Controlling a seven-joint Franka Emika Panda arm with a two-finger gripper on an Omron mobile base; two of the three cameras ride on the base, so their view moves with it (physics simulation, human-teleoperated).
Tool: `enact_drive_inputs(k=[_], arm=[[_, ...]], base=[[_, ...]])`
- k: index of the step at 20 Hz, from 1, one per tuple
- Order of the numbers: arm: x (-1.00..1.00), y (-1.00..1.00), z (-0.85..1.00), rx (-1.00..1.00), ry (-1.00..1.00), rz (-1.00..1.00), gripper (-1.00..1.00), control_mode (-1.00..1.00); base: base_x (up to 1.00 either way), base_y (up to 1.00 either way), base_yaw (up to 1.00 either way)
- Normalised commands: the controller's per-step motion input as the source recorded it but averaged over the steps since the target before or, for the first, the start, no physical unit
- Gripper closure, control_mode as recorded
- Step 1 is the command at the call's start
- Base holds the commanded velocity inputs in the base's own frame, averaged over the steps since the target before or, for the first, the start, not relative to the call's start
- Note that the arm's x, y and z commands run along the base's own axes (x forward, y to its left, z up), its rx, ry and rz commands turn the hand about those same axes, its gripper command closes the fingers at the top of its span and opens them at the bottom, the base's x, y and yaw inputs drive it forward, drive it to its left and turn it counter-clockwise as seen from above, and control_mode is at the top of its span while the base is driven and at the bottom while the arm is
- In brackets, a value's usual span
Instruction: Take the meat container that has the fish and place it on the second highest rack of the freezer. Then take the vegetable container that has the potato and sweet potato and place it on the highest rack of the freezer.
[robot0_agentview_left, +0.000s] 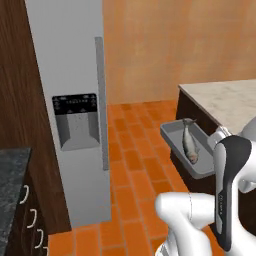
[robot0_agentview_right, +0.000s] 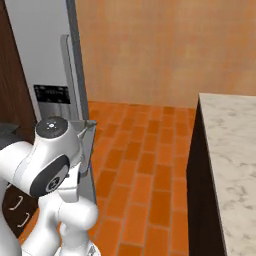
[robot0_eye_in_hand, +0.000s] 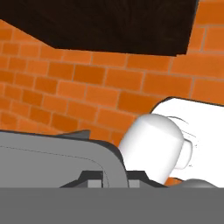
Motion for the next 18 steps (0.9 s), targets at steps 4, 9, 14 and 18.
enact_drive_inputs(k=[4, 9, 14, 18], arm=[[0.0, 0.0, 0.0, 0.0, 0.0, 0.0, 1.0, 1.0], [0.0, 0.0, 0.0, 0.0, 0.0, 0.0, 1.0, 1.0], [0.0, 0.0, 0.0, 0.0, 0.0, 0.0, 1.0, 1.0], [0.0, 0.0, 0.0, 0.0, 0.0, 0.0, 1.0, 1.0]], base=[[1.0, -0.23, -0.16], [1.0, -0.47, 0.05], [1.0, -0.48, 0.2], [1.0, -0.26, 0.23]])
